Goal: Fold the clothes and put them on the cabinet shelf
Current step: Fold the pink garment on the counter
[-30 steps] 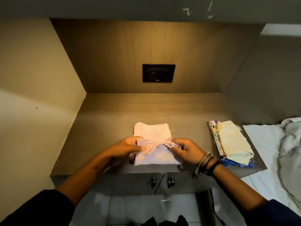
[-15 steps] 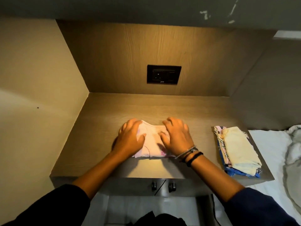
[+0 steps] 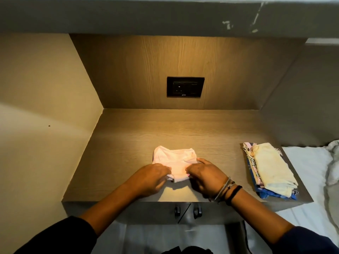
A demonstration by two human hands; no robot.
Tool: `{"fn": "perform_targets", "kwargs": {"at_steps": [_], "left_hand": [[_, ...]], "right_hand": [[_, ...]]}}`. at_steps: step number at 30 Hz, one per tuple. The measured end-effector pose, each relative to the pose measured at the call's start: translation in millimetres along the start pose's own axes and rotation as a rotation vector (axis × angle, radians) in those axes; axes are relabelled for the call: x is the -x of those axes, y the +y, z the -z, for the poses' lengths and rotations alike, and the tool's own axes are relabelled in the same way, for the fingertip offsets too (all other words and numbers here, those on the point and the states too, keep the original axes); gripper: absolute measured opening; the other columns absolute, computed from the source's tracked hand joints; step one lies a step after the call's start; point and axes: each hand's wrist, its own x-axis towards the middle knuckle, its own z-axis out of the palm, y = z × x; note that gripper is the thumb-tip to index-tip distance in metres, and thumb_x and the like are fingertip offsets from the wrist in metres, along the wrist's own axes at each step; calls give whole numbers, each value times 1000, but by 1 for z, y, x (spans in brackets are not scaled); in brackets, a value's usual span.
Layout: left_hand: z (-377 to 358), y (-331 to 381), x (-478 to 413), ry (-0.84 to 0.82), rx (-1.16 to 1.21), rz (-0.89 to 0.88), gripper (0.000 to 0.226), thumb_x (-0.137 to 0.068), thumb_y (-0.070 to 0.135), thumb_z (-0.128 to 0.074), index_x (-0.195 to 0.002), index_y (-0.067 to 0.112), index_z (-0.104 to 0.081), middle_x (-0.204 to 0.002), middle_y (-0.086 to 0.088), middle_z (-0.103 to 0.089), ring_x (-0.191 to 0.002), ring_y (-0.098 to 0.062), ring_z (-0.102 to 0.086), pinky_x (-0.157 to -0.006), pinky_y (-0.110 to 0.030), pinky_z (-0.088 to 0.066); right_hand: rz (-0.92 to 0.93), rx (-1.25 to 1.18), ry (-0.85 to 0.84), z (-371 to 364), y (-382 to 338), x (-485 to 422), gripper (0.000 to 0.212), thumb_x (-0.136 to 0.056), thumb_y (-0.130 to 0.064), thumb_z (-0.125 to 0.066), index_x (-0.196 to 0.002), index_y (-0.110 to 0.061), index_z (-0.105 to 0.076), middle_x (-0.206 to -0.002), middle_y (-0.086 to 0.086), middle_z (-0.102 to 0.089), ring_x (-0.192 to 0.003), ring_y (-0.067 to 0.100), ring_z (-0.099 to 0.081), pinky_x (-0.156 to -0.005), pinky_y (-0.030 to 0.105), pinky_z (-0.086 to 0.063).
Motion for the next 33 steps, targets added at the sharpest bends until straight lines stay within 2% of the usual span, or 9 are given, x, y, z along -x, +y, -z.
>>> {"fn": "perform_targets", "kwargs": {"at_steps": [3,9,13,16,20,24,27,30,33], "left_hand": [[19,-2,-1,-128,374,147,22,-92,37,-50,-95,22,-66,-95,-2,-68,-81,-19,-62,-71,-36,-51],[33,-22,-16,-50,839,444,20,-95,16,-58,-75,17,-61,-76,-6,-60,-73,-19,-55,-70,-31,-44],[12,-21,-21,111,713,607,16,-93,25,-61,-79,16,-61,-78,-4,-64,-76,-21,-60,-70,-33,-50],[4,-9,-20,283,503,643,14,-90,30,-62,-84,17,-60,-79,-1,-65,-75,-21,-62,-69,-35,-56],[2,8,-19,419,329,691,24,-91,42,-59,-100,20,-58,-97,-4,-68,-83,-21,-62,-71,-36,-57],[11,22,-15,607,298,750,43,-92,48,-56,-121,17,-56,-123,-5,-58,-106,-21,-57,-84,-37,-53],[15,45,-3,899,634,893,39,-91,44,-60,-117,17,-51,-120,-8,-52,-104,-20,-53,-76,-33,-50],[-2,72,10,622,1072,1240,39,-88,43,-63,-111,15,-50,-110,-10,-57,-97,-26,-58,-72,-38,-51],[-5,87,3,339,1492,1234,20,-91,31,-59,-99,13,-58,-97,-13,-65,-85,-25,-61,-81,-40,-53]], "right_hand": [[-103,-251,-91,12,-4,1,13,-93,-23,-50,-94,-15,-60,-91,8,-67,-81,26,-59,-71,38,-47],[-427,-714,-234,22,-1,-30,22,-98,-22,-50,-79,-15,-57,-73,3,-57,-67,16,-50,-65,30,-41],[-512,-560,-220,13,-4,-43,26,-95,-38,-50,-80,-18,-56,-74,0,-59,-68,17,-53,-62,30,-41],[-433,-181,-205,4,-12,-38,43,-93,-59,-37,-85,-20,-54,-83,3,-62,-72,22,-55,-61,33,-41],[-371,-23,-101,-6,-16,-31,55,-83,-74,-36,-89,-22,-53,-93,3,-54,-80,20,-49,-62,33,-40],[-440,-146,-121,-9,-14,-36,46,-79,-56,-62,-105,-18,-58,-105,6,-58,-96,25,-54,-72,33,-44],[-599,-378,-128,-11,-17,-38,38,-76,-47,-70,-100,-20,-60,-95,4,-66,-84,22,-60,-66,30,-46],[-656,-441,-194,-11,-19,-40,26,-75,-42,-72,-76,-19,-61,-77,4,-65,-71,22,-60,-56,27,-41],[-723,-586,-185,-8,-20,-35,24,-75,-33,-74,-64,-17,-60,-64,1,-61,-62,20,-57,-53,24,-41]]}}
